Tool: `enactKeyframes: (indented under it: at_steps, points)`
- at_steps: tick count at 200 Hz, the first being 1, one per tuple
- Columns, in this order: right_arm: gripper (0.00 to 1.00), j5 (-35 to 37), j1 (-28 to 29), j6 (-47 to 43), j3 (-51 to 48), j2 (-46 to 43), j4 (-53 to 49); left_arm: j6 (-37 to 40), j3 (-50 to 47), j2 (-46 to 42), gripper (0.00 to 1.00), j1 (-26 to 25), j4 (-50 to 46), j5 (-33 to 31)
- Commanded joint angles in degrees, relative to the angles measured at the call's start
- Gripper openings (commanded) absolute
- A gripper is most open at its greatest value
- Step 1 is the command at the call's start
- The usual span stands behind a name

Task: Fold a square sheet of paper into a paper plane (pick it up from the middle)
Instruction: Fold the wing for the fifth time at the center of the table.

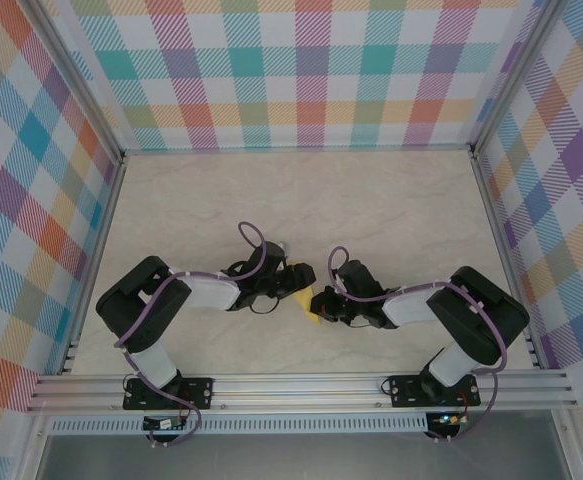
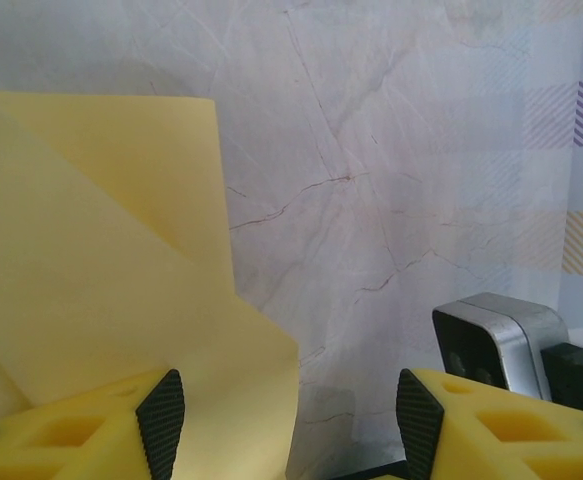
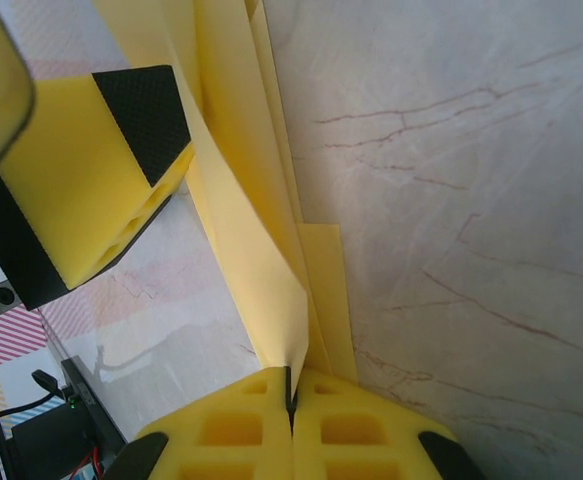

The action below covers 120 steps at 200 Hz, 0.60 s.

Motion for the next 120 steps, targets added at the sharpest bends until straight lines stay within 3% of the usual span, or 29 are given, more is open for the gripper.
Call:
enactKeyframes:
  at_steps: [1, 40, 58, 92, 120]
  points:
    - [0.09, 0.96, -0.11, -3.78, 1.36, -1.25, -9.87, -0.40, 0.35, 3.94, 0.58, -0.51, -3.61, -1.98]
    - [0.23, 1.34, -0.11, -9.27, 5.51, -7.37, -18.09, -0.68, -2.22, 1.90, 0.57, -0.52, -5.06, -2.93]
    - [0.23, 0.28, -0.20, -11.15, 5.88, -8.23, -19.22, -0.34, -2.34, 1.16, 0.57, -0.50, -5.35, -2.89]
    - [0.20, -2.18, -0.20, -11.68, 5.90, -5.87, -17.64, -0.23, -1.65, 0.92, 0.57, -0.53, -5.76, -2.50]
    - [0.07, -4.11, -0.16, -12.05, 5.87, -3.59, -14.84, -0.31, -1.47, 0.74, 0.57, -0.48, -6.37, -2.64]
